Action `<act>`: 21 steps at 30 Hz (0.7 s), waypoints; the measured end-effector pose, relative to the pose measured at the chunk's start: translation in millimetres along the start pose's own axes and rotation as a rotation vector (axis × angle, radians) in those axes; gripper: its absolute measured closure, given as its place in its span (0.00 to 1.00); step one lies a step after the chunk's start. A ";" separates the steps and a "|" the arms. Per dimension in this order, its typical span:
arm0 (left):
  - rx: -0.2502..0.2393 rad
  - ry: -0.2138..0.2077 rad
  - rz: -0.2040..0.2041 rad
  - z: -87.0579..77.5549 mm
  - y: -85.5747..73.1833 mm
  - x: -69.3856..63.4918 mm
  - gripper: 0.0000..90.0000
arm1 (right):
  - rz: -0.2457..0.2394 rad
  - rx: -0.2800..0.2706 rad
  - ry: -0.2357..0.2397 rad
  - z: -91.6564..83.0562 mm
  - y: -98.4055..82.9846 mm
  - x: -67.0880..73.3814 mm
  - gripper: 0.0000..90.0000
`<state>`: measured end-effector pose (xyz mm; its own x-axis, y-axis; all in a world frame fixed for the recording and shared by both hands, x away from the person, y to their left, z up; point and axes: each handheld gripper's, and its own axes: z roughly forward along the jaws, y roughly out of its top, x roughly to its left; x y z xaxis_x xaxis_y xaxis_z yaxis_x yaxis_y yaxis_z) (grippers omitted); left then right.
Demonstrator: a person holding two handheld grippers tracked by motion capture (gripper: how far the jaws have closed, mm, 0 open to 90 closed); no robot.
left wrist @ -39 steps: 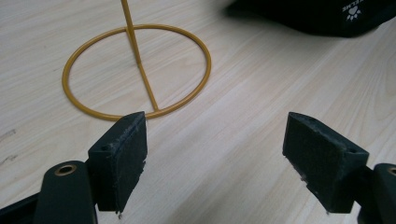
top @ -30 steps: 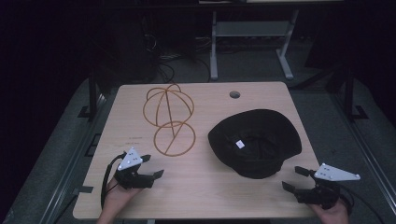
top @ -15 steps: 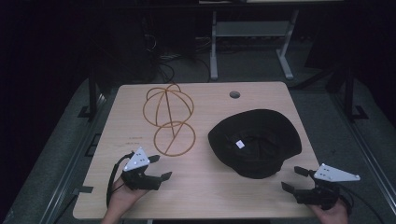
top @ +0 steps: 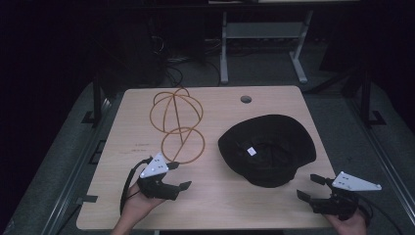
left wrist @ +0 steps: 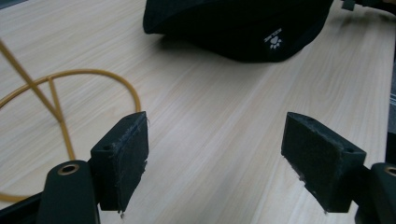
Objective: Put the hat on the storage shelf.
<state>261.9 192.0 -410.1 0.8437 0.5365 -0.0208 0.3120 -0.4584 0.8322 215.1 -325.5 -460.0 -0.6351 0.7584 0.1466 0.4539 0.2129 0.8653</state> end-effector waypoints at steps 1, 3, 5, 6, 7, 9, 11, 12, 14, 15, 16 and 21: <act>-0.002 -0.005 0.004 0.7 2.4 -1.1 0.25 | 0.000 -0.001 0.000 -0.1 0.0 -0.2 0.18; -0.008 -0.011 0.013 2.8 7.6 -3.5 0.25 | 0.000 -0.001 0.002 -0.1 0.2 0.1 0.18; -0.010 -0.015 0.027 6.6 13.0 -6.4 0.25 | -0.001 0.000 0.001 0.0 0.3 0.8 0.18; -0.007 -0.022 0.031 8.9 15.7 -7.9 0.25 | -0.002 0.000 0.002 0.2 0.4 1.0 0.18; -0.008 -0.031 0.036 11.6 18.5 -9.5 0.25 | -0.006 -0.001 0.003 0.5 0.5 1.0 0.18; -0.006 -0.036 0.041 13.7 20.8 -10.9 0.25 | -0.007 -0.002 0.004 0.7 0.5 1.1 0.18; -0.009 -0.061 0.057 22.5 30.8 -16.9 0.25 | -0.006 0.002 0.008 1.2 0.4 1.3 0.18; -0.008 -0.074 0.066 26.4 35.4 -19.3 0.25 | -0.006 0.003 0.009 1.3 0.4 1.4 0.18; -0.005 -0.091 0.087 32.6 42.8 -24.1 0.25 | -0.007 0.004 0.010 1.2 0.4 1.4 0.18; -0.003 -0.095 0.095 34.7 45.4 -26.0 0.25 | -0.009 0.000 0.011 1.1 0.3 1.2 0.18; -0.002 -0.106 0.102 38.0 49.5 -28.8 0.25 | -0.009 0.000 0.011 0.9 0.3 1.1 0.18; -0.004 -0.133 0.123 45.6 61.1 -35.9 0.25 | -0.010 -0.003 0.014 0.4 0.3 1.1 0.18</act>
<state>270.6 112.4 -383.8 0.9259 0.3776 0.0087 0.2008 -0.5117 0.8353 214.7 -324.4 -459.8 -0.6484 0.7475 0.1443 0.4452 0.2186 0.8683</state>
